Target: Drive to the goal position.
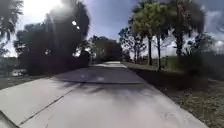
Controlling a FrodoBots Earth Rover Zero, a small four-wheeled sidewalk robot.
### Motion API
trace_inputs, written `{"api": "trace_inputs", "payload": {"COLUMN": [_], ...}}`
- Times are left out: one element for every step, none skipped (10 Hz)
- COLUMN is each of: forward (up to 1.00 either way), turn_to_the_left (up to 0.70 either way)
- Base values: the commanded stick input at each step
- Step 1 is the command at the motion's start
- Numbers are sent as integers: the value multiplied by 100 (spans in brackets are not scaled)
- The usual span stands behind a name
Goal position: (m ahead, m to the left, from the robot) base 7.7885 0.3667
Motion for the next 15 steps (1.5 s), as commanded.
{"api": "trace_inputs", "payload": {"forward": [85,85,85,85,85,85,85,85,85,85,85,85,85,85,85], "turn_to_the_left": [0,0,0,0,0,0,0,0,0,0,0,0,0,0,0]}}
